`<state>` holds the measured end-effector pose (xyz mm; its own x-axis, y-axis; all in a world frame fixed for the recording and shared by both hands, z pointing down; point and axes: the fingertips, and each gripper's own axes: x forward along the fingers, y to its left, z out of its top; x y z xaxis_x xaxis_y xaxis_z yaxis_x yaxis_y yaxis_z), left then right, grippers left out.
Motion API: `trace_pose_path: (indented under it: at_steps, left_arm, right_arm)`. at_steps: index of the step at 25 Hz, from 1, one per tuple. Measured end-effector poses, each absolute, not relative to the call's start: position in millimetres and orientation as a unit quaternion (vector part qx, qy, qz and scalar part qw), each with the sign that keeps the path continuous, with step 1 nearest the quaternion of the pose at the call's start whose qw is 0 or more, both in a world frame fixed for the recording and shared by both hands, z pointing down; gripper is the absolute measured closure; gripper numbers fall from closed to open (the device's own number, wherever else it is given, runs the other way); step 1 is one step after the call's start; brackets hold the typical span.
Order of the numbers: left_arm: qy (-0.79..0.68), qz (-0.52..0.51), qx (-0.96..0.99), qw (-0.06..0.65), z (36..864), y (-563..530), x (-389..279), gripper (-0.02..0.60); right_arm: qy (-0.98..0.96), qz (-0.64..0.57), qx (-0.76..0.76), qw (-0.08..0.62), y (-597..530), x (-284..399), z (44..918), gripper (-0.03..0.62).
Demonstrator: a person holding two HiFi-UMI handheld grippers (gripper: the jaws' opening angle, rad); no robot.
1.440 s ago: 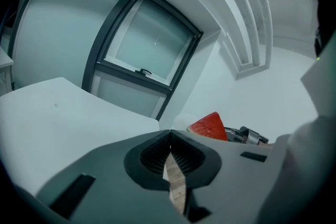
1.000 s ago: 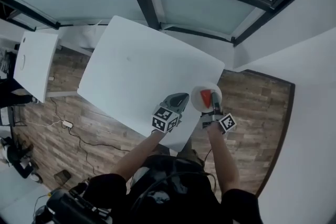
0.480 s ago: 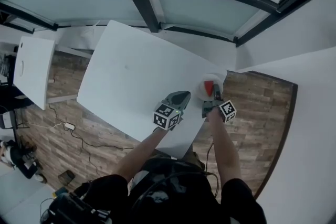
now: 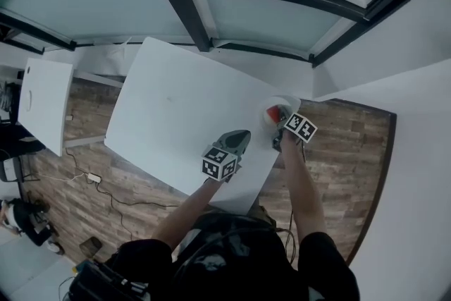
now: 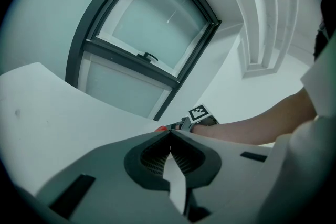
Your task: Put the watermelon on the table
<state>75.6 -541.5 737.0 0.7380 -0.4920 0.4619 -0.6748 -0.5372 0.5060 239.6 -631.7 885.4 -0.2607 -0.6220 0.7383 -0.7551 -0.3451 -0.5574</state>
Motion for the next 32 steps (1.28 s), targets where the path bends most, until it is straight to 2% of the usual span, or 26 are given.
trace_pose_path:
  at_steps: [4,6,9,12,15,18,23,28,32]
  left_arm:
    - [-0.340,0.131,0.868,0.338,731,-539,71,0.578]
    - [-0.344,0.129,0.868,0.335,726,-539,67,0.578]
    - [-0.347,0.126,0.869,0.329,718,-535,62,0.578]
    - [-0.345,0.120,0.874,0.321,708,-530,60,0.578]
    - [-0.345,0.125,0.880,0.301,695,-518,60,0.578]
    - [-0.355,0.136,0.883,0.275,680,-505,57,0.578]
    - [-0.372,0.150,0.889,0.221,646,-472,54,0.578]
    - [-0.373,0.155,0.896,0.184,621,-426,65,0.578]
    - [-0.369,0.149,0.901,0.171,610,-394,73,0.578]
  right_arm:
    - [-0.588,0.461,0.638,0.185,-626,255,883,0.404]
    - [-0.602,0.389,0.656,0.237,-623,264,871,0.404]
    - [-0.632,0.271,0.674,0.269,-618,271,840,0.405]
    - [-0.658,0.217,0.672,0.262,-602,264,803,0.417]
    - [-0.674,0.181,0.674,0.241,-571,254,758,0.543]
    - [-0.690,0.149,0.676,0.211,-537,244,710,0.579]
    - [-0.706,0.143,0.679,0.145,-471,229,645,0.582]
    - [-0.738,0.178,0.646,0.082,-397,201,616,0.582]
    - [-0.776,0.176,0.601,0.074,-369,185,600,0.582]
